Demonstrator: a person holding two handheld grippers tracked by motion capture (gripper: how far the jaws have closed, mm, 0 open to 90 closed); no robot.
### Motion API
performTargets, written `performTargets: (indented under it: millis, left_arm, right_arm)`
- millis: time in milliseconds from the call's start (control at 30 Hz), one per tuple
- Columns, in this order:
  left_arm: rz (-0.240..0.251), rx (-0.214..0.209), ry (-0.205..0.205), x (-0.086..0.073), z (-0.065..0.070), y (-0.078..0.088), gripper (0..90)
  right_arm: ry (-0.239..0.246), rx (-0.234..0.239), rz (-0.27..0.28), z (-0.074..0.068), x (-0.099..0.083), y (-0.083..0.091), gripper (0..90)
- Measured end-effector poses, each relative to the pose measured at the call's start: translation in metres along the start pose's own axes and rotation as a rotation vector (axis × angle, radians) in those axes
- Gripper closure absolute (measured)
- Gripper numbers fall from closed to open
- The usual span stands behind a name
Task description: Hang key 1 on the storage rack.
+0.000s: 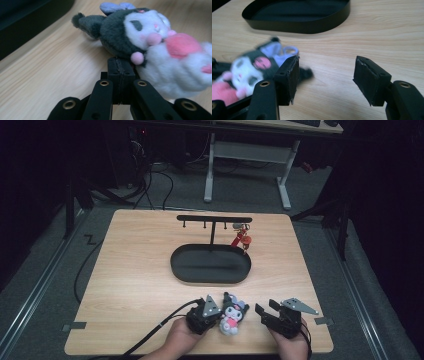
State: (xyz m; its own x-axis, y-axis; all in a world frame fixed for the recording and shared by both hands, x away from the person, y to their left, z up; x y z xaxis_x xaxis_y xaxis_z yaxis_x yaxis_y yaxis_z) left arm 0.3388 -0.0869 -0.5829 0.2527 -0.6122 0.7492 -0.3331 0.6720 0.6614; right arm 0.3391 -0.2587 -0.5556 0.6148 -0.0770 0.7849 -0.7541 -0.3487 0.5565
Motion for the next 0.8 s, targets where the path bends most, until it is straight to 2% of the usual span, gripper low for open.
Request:
performTargets:
  millis: [67,133,300,433,567,633,700,800]
  left_arm:
    - [0.009,-0.013,-0.009,0.006,0.007,-0.004,89.2]
    - [0.013,-0.017,-0.009,0.007,0.009,-0.002,88.8]
    - [0.026,-0.029,0.009,-0.005,0.01,0.018,87.3]
    - [0.025,-0.065,0.012,-0.011,0.022,0.023,87.6]
    - [0.039,-0.111,0.011,-0.002,0.038,0.013,87.5]
    - [0.04,-0.111,-0.006,0.006,0.042,0.005,87.4]
    - [0.043,-0.107,-0.004,0.015,0.043,-0.005,87.3]
    - [0.052,-0.094,-0.012,0.02,0.04,-0.009,87.0]
  right_arm:
    - [-0.016,-0.002,0.008,0.002,0.001,0.003,37.7]
    - [-0.018,-0.001,0.012,0.004,0.002,0.004,37.7]
    - [-0.016,0.001,0.009,0.003,0.002,0.002,37.8]
    - [-0.013,-0.005,0.009,0.003,0.003,0.002,37.9]
    - [-0.03,-0.022,0.023,0.007,0.005,0.006,37.8]
    - [-0.037,-0.028,0.028,0.008,0.006,0.008,37.8]
    - [-0.036,-0.033,0.033,0.01,0.007,0.01,37.8]
    - [-0.042,-0.034,0.031,0.013,0.006,0.011,37.6]
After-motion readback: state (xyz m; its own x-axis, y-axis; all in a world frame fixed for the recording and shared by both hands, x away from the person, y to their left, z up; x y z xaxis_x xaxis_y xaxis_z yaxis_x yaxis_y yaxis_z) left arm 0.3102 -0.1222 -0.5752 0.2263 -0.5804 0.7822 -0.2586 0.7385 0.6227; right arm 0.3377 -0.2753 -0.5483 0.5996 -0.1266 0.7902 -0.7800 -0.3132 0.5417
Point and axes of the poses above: each handheld gripper's, and its own axes: y roughly backward along the jaws, x roughly out of its top, z roughly to its right, the point moved 9 cm from there along -y, roughly forward along the jaws, and after that the axes turned 5 degrees about -y, right-handed, at the moved point
